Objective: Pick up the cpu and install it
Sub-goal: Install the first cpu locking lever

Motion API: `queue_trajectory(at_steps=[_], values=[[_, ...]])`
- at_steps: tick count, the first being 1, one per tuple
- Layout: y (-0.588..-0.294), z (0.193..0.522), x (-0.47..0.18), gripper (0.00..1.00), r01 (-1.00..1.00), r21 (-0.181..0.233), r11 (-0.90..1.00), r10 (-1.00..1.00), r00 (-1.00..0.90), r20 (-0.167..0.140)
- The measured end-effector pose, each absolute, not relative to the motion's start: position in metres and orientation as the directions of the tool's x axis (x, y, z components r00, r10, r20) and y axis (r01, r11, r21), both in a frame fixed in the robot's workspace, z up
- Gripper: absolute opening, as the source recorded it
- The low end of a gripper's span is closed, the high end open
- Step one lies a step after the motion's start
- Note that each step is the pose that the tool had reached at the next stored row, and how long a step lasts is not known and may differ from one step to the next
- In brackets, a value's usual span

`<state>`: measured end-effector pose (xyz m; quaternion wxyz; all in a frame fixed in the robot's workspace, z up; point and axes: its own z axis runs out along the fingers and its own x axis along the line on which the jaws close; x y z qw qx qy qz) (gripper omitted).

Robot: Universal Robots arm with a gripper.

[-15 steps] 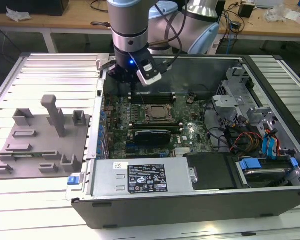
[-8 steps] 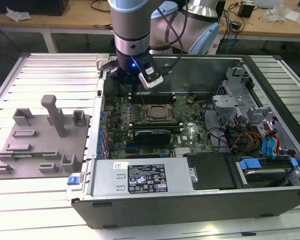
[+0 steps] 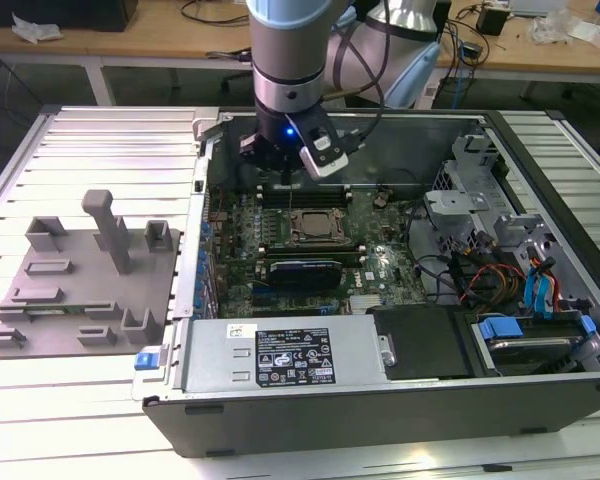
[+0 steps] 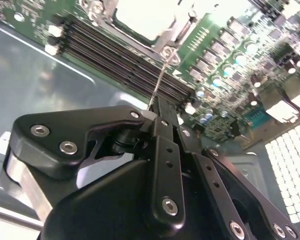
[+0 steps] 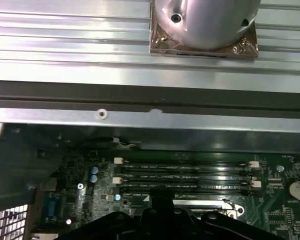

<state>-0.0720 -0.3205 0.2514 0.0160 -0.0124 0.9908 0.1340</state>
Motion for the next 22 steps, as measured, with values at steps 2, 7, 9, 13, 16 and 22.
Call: queue_trajectory(at_steps=[2, 7, 9, 13, 16, 22], values=[[-0.3205, 0.2513, -0.0668, 0.11, -0.029, 0.265, 0.964, -0.020, -0.999, -0.034], [-0.3205, 0.2511, -0.0653, 0.11, -0.028, 0.265, 0.964, -0.019, -0.999, -0.034], [-0.3205, 0.2498, -0.0651, 0.11, -0.011, 0.265, 0.964, -0.002, -0.999, -0.034], [-0.3205, 0.2464, -0.0651, 0.11, 0.056, 0.264, 0.963, 0.068, -0.997, -0.034], [-0.3205, 0.2452, -0.0651, 0.11, 0.089, 0.257, 0.962, 0.102, -0.994, -0.035], [-0.3206, 0.2421, -0.0622, 0.11, 0.143, 0.213, 0.967, 0.155, -0.987, -0.044]])
